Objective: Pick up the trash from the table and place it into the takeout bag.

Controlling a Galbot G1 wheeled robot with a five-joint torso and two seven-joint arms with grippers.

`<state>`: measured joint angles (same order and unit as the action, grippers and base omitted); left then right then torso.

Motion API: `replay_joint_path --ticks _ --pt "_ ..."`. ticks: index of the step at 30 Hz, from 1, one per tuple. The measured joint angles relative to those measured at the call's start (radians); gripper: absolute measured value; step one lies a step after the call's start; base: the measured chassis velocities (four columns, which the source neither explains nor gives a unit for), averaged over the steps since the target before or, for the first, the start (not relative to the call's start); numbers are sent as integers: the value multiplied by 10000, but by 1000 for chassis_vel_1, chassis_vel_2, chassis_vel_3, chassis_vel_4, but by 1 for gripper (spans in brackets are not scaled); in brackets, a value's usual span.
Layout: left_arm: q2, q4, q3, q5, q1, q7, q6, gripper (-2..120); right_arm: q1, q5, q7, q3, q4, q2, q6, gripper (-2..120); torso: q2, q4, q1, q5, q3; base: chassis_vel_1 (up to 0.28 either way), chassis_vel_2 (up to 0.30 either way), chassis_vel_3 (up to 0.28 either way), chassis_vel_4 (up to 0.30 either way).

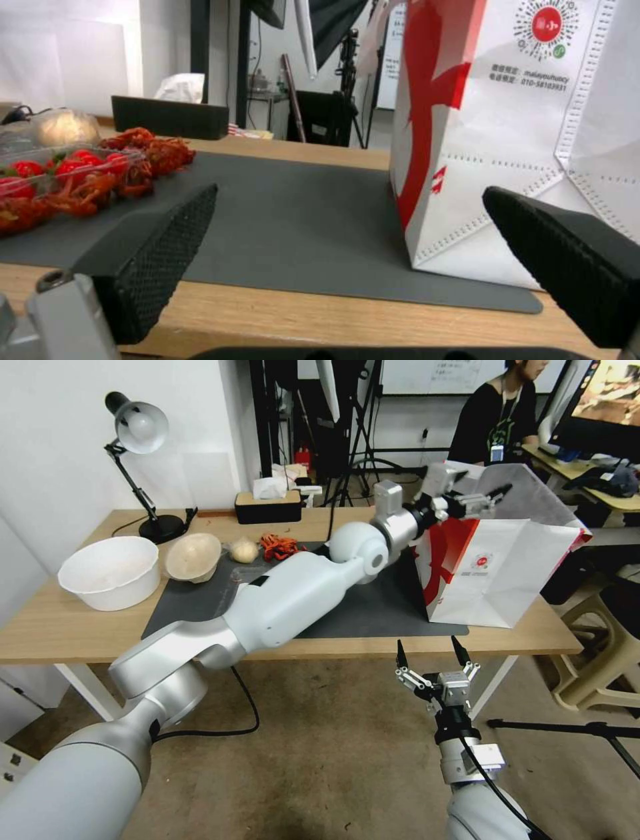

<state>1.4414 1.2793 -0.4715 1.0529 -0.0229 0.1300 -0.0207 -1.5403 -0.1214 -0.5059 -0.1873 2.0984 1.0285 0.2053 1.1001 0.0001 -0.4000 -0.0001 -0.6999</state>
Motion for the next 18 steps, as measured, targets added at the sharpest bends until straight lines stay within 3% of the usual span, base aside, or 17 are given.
replay_joint_path --ticks 9,11,12,15,18 --pt "-1622 1635 1308 -7 -1008 -621 146 100 25 1 0 36 -5 -26 -12 100 0 1 0 -3 0 0 0 0 0" --pt "-2493 2304 1727 -18 -1662 -726 201 100 24 4 0 51 -30 -61 -15 100 0 1 0 -4 0 0 0 0 0" --pt "-2493 2304 1727 -18 -1662 -726 201 100 24 4 0 51 -30 -61 -15 100 0 1 0 -4 0 0 0 0 0" --pt "-3511 3208 2452 -176 -2847 -740 225 100 24 11 3 96 -73 -81 -16 100 0 2 1 -3 -1 0 0 0 0" --pt "-3965 3842 2987 -256 -3635 -761 243 100 23 20 7 115 -95 -88 -14 100 1 0 1 -4 0 0 0 0 0"
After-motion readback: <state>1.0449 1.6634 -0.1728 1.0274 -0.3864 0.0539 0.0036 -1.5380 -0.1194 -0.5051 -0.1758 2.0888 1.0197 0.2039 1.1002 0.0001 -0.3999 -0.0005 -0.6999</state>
